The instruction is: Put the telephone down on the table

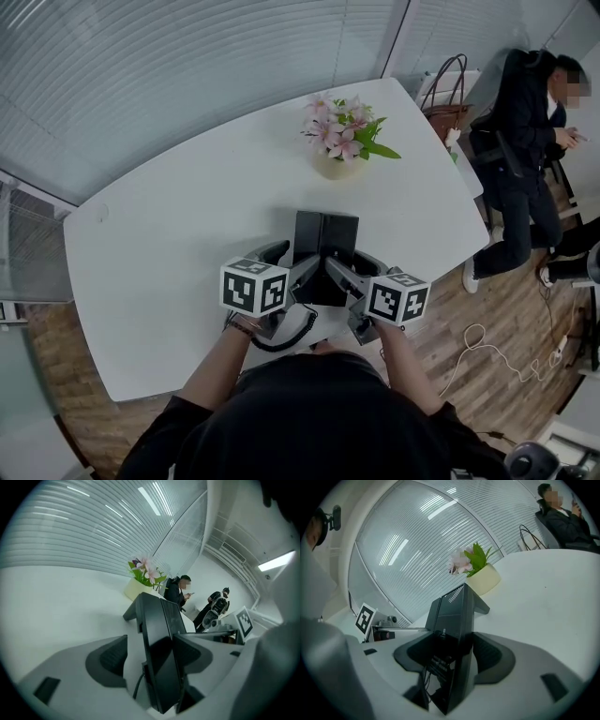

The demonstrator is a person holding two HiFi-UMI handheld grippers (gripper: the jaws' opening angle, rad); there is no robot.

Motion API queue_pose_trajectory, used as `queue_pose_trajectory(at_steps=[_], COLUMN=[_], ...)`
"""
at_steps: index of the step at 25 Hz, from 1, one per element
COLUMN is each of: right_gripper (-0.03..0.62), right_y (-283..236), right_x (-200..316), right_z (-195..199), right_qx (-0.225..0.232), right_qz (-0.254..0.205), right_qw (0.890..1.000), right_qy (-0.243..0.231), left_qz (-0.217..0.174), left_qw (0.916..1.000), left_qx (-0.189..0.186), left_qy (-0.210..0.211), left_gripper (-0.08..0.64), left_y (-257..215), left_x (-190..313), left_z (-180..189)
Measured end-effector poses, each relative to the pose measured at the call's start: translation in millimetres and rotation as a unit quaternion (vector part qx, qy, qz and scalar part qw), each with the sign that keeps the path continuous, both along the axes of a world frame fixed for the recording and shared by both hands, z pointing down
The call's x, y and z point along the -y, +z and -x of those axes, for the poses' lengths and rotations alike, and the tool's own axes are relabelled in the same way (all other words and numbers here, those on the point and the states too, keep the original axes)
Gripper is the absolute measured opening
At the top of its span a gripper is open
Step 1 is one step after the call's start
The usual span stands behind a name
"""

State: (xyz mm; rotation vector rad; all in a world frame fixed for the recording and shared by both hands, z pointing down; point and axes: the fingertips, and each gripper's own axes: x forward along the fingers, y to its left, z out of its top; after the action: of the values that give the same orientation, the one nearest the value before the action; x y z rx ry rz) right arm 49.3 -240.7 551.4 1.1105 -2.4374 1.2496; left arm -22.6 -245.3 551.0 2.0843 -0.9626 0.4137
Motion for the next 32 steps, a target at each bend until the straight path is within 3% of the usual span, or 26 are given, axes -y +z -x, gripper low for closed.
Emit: queue_pose_trajectory(at_steps=[5, 10, 15, 23, 32], right_gripper=[0.256, 0.265, 0.264, 0.262, 0.235], right_y=[-15.7, -40.7, -72.9, -129.4, -173.6], right_x=[2.8, 11.1, 17.1, 23.8, 24.9], right_z=[-4.8, -8.7, -6.9, 1.8, -1.5], right_qx=[-0.014, -0.016, -0.004, -0.011, -0.006], right_qz=[-0.027, -0.065, -0.111, -0.210, -0.279], right_qw=[0.999, 0.997, 0.993, 0.977, 0.959], right_qy=[0.013, 0.024, 0.030, 0.027, 0.046], left_qz=[-0.044, -0.111, -0.153, -0.189, -0.241], left_qw=[0.9986, 0.9924, 0.9866, 0.9802, 0.9682], left_qx=[-0.004, 0.002, 0.007, 0.000, 0.008], left_qy=[-0.030, -0.052, -0.057, -0.060, -0.067], left_gripper=[0.307, 0.307, 0.307, 0.305, 0.305], left_y=[-24.0, -60.4, -86.0, -117.5, -151.1], left_x=[7.0, 13.8, 16.3, 18.6, 18.3], left_z=[11.1, 18.1, 20.2, 17.2, 19.6])
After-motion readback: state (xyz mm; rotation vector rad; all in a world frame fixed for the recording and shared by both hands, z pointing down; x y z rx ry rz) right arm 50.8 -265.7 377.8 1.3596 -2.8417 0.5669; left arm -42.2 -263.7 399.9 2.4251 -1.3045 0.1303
